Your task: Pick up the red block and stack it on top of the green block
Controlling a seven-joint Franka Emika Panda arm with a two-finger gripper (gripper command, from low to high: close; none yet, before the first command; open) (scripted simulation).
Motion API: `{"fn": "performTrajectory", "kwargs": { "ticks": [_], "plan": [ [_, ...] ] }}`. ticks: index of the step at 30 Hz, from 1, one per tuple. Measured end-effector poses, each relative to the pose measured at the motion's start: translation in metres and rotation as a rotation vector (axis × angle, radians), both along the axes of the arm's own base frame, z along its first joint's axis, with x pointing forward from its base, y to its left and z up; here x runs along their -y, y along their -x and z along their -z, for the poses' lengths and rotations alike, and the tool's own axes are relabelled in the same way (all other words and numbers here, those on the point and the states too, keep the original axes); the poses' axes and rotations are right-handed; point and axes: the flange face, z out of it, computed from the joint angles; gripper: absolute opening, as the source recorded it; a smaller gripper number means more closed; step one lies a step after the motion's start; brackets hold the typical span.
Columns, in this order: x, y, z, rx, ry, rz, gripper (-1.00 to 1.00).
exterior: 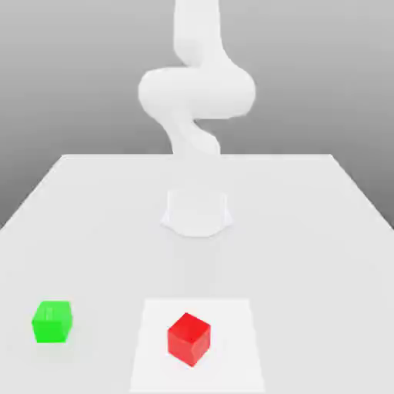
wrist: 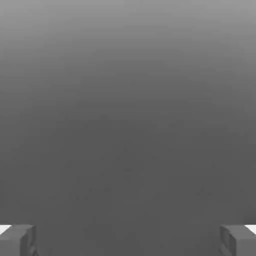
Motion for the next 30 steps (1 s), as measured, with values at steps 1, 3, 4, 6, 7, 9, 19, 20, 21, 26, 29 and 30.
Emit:
{"fn": "performTrajectory", "kwargs": {
  "ticks": [1,3,4,6,7,9,19,20,21,26,29,30],
  "plan": [
    [0.001,-0.014,0.021,-0.035,0.021,-0.036,0.00],
    [0.002,-0.036,0.062,-0.099,0.060,-0.106,0.00],
    [0.003,-0.046,0.083,-0.131,0.078,-0.140,0.00],
    [0.003,-0.062,0.125,-0.193,0.113,-0.211,0.00],
    [0.003,-0.068,0.147,-0.223,0.130,-0.246,0.00],
    [0.003,-0.077,0.190,-0.284,0.162,-0.318,0.00],
    [0.005,-0.063,0.399,-0.577,0.297,-0.700,0.00],
    [0.006,-0.057,0.418,-0.606,0.308,-0.740,0.00],
    [0.007,-0.049,0.436,-0.635,0.319,-0.779,0.00],
    [0.009,-0.043,0.498,-0.662,0.329,-0.820,0.00],
    [0.009,-0.042,0.517,-0.664,0.328,-0.821,-1.00],
    [0.009,-0.042,0.517,-0.664,0.328,-0.821,-1.00]
  ]
}}
